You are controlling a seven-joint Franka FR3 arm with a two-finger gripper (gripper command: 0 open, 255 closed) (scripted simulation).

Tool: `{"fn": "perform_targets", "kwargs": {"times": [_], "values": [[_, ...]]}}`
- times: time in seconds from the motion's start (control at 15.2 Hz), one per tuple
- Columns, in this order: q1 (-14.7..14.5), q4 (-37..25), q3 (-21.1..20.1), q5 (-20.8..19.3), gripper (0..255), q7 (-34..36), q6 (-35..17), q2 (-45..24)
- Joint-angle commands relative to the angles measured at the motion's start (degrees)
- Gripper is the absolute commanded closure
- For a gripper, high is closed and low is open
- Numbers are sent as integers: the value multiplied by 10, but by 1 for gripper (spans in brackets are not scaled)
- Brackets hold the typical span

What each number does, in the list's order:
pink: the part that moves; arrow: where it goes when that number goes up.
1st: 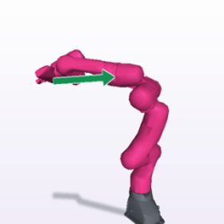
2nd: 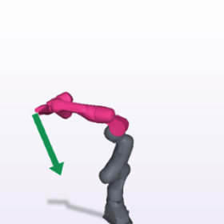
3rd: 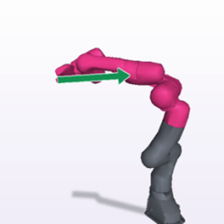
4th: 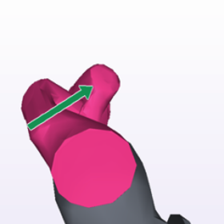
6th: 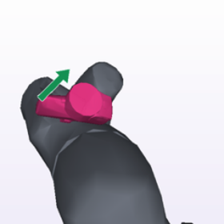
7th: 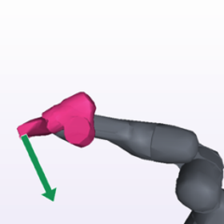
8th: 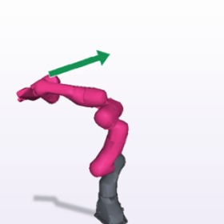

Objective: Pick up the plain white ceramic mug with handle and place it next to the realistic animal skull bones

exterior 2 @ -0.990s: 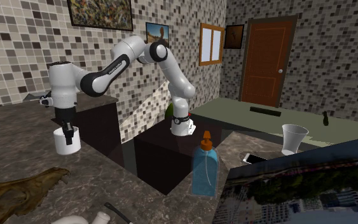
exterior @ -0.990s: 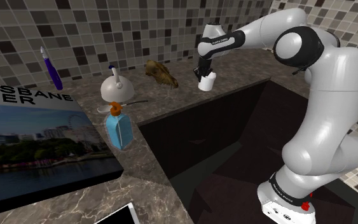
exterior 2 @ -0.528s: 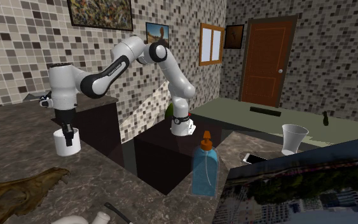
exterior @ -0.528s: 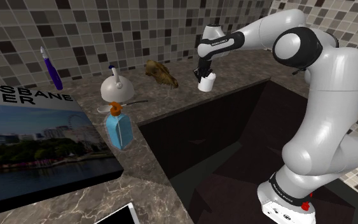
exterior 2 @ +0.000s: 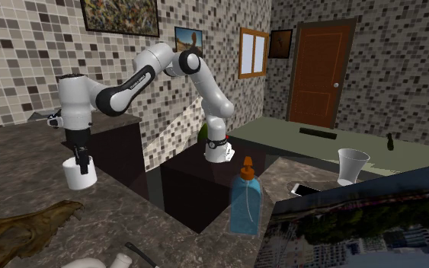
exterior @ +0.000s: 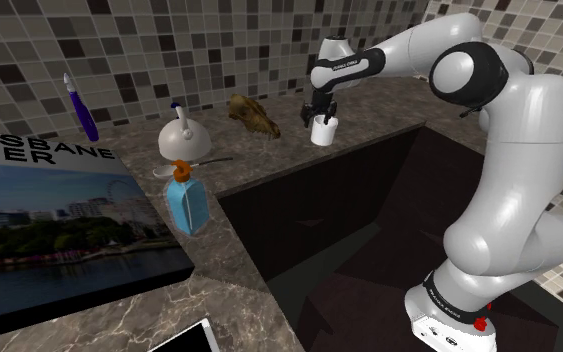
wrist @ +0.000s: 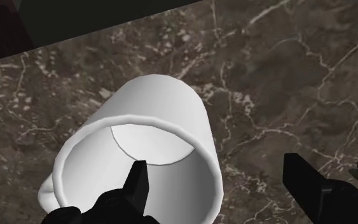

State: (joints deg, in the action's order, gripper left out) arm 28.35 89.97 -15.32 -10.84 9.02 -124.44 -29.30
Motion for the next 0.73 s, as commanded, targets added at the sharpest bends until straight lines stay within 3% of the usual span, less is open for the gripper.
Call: {"fn": "perform_targets", "kwargs": {"times": [0.0,0.13,0.66], "values": [[2,-5,-3,5,0,-3,21,17],[3,-15,-6,11,0,-6,47,33],[3,-15,-6,11,0,-6,47,33]]}}
